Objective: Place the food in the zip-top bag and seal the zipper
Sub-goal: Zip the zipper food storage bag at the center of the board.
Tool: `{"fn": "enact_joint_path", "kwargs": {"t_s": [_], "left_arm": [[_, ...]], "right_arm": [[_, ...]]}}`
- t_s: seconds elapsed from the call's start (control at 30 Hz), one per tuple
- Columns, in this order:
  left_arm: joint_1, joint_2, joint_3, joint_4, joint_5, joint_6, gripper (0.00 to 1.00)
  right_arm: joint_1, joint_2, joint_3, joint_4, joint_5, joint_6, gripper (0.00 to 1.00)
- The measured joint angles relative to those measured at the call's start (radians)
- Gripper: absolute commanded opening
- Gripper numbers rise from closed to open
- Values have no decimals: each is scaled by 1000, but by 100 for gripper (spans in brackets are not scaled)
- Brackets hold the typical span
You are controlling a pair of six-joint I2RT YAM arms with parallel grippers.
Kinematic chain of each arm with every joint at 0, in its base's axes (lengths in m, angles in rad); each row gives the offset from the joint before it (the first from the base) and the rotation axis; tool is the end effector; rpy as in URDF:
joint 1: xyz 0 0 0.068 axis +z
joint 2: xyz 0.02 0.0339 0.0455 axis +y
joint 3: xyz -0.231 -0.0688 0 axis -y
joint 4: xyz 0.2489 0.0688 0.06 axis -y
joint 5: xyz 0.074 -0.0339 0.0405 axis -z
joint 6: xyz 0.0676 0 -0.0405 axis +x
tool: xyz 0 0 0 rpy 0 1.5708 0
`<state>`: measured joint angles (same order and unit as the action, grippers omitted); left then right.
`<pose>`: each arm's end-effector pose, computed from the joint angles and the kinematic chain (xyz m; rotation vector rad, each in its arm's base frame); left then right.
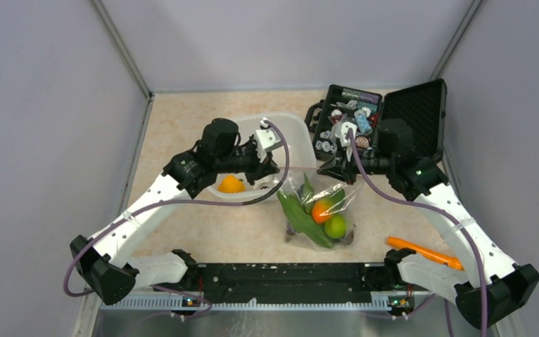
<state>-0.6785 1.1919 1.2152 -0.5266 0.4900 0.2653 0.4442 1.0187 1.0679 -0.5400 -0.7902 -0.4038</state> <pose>0.2129 -0.2125 0.3294 1.2159 1.7082 -0.7590 0.2066 0.1515 0.3250 -1.2413 1.5702 0.8332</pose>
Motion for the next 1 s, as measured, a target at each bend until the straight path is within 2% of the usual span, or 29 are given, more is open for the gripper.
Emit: {"fn": "enact_joint_path", "kwargs": {"t_s": [0.77, 0.93, 0.97, 1.0], "left_arm": [[41, -44, -37, -27, -9, 1, 0], [44, -44, -37, -27, -10, -4, 6], [45, -44, -37, -27, -10, -5, 11], [46, -44, -37, -27, -9, -5, 22]], "right_arm": [[1, -1, -21, 43, 13, 24, 0], [2, -1, -21, 45, 19, 27, 0], [3, -1, -21, 46, 20, 27, 0], [4, -1, -21, 46, 23, 30, 0]]}}
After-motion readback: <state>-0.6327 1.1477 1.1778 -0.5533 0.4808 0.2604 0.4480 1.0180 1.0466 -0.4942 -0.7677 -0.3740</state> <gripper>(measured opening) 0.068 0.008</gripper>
